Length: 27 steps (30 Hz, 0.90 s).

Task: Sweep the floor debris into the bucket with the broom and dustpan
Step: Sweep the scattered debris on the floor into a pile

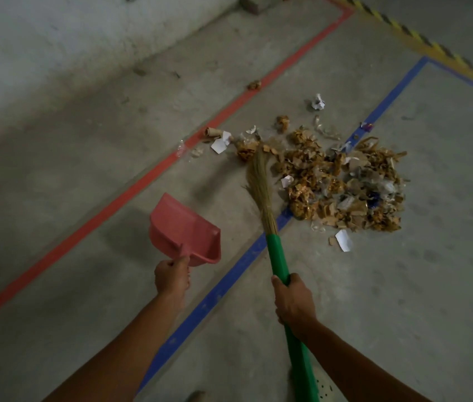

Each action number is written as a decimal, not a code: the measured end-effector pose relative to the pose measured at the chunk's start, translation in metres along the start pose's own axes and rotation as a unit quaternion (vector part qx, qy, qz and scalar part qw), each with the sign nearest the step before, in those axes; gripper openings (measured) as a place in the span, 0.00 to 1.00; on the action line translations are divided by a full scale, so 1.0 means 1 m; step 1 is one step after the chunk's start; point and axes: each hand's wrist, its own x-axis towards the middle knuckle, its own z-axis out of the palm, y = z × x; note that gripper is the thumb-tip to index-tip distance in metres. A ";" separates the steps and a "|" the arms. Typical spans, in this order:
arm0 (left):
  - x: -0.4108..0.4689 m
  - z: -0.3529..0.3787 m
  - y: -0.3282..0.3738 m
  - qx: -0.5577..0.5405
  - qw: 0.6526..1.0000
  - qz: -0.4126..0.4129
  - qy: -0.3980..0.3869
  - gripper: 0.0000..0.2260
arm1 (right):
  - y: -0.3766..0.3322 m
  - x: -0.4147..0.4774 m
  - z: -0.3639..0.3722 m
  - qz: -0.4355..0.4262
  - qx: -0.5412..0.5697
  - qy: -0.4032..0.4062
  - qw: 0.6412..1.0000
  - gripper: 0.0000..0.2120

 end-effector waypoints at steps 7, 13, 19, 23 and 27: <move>0.040 -0.052 0.033 -0.005 0.999 0.006 0.031 0.18 | -0.061 -0.011 0.040 -0.042 -0.025 -0.054 0.997 0.12; 0.093 -0.063 0.080 -0.005 0.998 0.009 0.060 0.19 | -0.128 0.012 0.077 -0.129 -0.152 -0.106 0.974 0.14; 0.166 -0.062 0.120 0.029 0.997 0.005 0.076 0.18 | -0.194 0.063 0.127 -0.152 -0.212 -0.123 0.958 0.17; 0.209 -0.059 0.140 0.053 0.996 -0.010 0.070 0.16 | -0.230 0.099 0.155 -0.104 -0.215 -0.142 0.961 0.17; 0.239 -0.049 0.164 0.059 0.995 -0.009 0.083 0.17 | -0.253 0.132 0.168 -0.045 -0.192 -0.146 0.969 0.15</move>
